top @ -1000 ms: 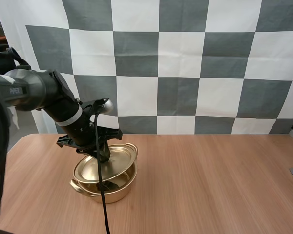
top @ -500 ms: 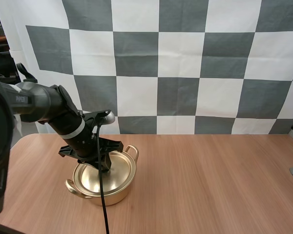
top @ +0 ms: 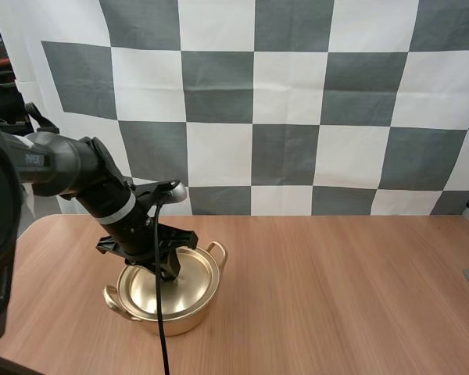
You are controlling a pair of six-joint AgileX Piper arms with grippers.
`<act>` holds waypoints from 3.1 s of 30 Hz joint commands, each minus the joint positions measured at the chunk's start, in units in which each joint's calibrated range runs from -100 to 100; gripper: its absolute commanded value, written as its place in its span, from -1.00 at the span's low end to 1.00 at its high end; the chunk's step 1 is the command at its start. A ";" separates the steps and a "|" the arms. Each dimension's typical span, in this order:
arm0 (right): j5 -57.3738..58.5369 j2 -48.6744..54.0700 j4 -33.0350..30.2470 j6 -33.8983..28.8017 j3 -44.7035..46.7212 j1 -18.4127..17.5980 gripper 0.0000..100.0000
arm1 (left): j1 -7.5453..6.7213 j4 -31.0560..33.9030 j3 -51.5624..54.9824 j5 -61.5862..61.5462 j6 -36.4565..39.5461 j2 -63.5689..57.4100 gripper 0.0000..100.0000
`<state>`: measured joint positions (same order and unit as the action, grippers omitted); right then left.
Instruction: Open the pot, put the car inside, and close it
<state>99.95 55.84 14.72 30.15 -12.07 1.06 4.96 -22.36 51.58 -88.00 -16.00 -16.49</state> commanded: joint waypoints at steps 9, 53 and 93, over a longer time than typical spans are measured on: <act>0.05 0.00 1.21 0.11 0.02 -0.02 1.00 | 0.00 -0.10 0.02 3.97 -0.32 0.00 0.93; 0.05 0.00 2.12 0.29 0.02 -0.02 1.00 | 0.00 1.91 -12.44 1.19 -1.10 0.00 1.00; 0.05 11.19 -7.88 -4.10 0.05 -0.02 1.00 | 0.00 9.45 -42.40 -12.00 14.66 -52.98 1.00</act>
<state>100.00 66.90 6.82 26.13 -12.03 1.06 4.96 -12.86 -8.50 -99.96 -1.38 -57.75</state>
